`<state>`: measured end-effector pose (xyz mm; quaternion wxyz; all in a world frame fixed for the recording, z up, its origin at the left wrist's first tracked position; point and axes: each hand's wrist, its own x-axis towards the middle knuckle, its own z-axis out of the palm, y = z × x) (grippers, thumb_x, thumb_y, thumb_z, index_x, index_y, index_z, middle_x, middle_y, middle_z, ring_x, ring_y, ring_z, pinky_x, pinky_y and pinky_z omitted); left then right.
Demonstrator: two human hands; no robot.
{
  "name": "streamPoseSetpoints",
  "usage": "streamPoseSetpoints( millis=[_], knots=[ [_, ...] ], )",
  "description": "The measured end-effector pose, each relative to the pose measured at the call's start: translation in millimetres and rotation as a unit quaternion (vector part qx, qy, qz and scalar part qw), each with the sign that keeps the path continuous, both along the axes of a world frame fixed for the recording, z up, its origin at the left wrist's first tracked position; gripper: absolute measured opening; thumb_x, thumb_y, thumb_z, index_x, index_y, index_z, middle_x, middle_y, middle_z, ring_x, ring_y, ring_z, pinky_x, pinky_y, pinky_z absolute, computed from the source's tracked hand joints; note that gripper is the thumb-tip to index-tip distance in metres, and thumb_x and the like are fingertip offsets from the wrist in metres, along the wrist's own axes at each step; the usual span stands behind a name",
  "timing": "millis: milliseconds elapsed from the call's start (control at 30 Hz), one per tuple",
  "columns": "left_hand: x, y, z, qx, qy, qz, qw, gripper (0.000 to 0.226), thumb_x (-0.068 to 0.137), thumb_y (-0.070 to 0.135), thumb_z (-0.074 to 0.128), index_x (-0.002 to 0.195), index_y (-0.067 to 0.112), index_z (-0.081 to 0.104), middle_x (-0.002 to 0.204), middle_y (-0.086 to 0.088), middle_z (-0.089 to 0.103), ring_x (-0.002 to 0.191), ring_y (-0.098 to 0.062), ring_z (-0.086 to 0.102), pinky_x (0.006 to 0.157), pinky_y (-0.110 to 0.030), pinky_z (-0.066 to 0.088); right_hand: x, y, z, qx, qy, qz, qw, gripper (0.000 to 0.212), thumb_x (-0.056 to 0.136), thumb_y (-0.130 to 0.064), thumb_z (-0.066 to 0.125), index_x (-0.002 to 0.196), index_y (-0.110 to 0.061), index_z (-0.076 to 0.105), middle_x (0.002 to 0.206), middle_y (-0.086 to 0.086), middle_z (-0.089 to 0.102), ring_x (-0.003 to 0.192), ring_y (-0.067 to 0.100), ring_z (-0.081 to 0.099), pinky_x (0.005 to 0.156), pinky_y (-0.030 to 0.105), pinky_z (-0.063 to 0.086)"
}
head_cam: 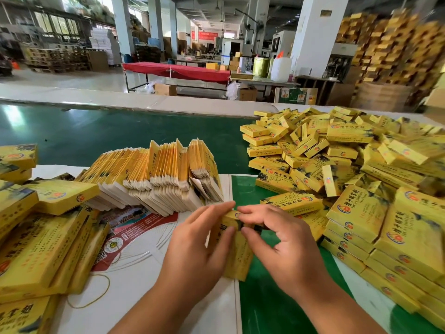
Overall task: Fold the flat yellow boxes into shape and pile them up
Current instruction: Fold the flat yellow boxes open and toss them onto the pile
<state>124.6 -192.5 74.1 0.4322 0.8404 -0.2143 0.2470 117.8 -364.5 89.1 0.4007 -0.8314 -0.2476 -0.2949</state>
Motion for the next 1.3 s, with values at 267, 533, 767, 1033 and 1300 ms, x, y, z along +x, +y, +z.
streamPoseSetpoints(
  millis=[267,533,767,1033,1300],
  knots=[
    [6.1,5.8,-4.6,-0.044,-0.002,-0.018,0.999,0.041,0.088,0.034,0.053,0.129,0.038,0.058,0.105,0.024,0.064,0.091,0.002,0.062,0.068,-0.012,0.053,-8.8,4.5,7.6,-0.059,0.067,-0.027,0.996,0.019,0.093,-0.02,0.064,0.112,-0.018,0.067,0.097,-0.007,0.069,0.09,0.004,0.061,0.077,0.026,0.053],
    [20.1,11.7,-14.2,-0.1,-0.001,-0.021,0.995,0.045,0.087,0.067,0.041,0.12,0.039,0.056,0.104,0.021,0.063,0.093,-0.002,0.064,0.07,-0.018,0.054,-56.0,-35.5,72.6,-0.061,0.034,-0.135,0.988,0.036,0.083,-0.015,0.064,0.119,-0.016,0.068,0.105,-0.005,0.072,0.091,0.005,0.064,0.076,0.014,0.053],
    [44.8,21.1,-48.0,-0.039,0.043,-0.027,0.998,0.044,0.087,0.069,0.04,0.115,0.042,0.06,0.105,0.022,0.063,0.093,0.001,0.062,0.067,-0.016,0.052,-107.4,-143.1,126.0,-0.125,0.003,-0.332,0.935,0.03,0.082,-0.013,0.072,0.111,-0.021,0.069,0.093,-0.028,0.058,0.086,-0.017,0.059,0.065,-0.005,0.04],
    [46.6,21.2,-47.4,-0.014,0.079,-0.032,0.996,0.041,0.086,0.07,0.043,0.107,0.042,0.064,0.099,0.02,0.062,0.085,0.003,0.061,0.055,-0.012,0.051,-45.8,-239.2,129.8,0.054,0.159,-0.465,0.869,0.019,0.083,-0.02,0.072,0.1,-0.023,0.066,0.099,-0.001,0.073,0.085,0.016,0.068,0.073,0.034,0.054],
    [26.0,11.7,-22.8,-0.028,0.066,-0.024,0.997,0.013,0.083,0.051,0.062,0.091,0.043,0.067,0.087,0.021,0.064,0.077,0.002,0.061,0.048,-0.012,0.049,-10.6,-281.1,86.6,0.027,0.323,-0.529,0.784,0.037,0.083,-0.043,0.07,0.082,-0.006,0.073,0.084,0.011,0.072,0.077,0.027,0.067,0.07,0.034,0.053]
  ],
)
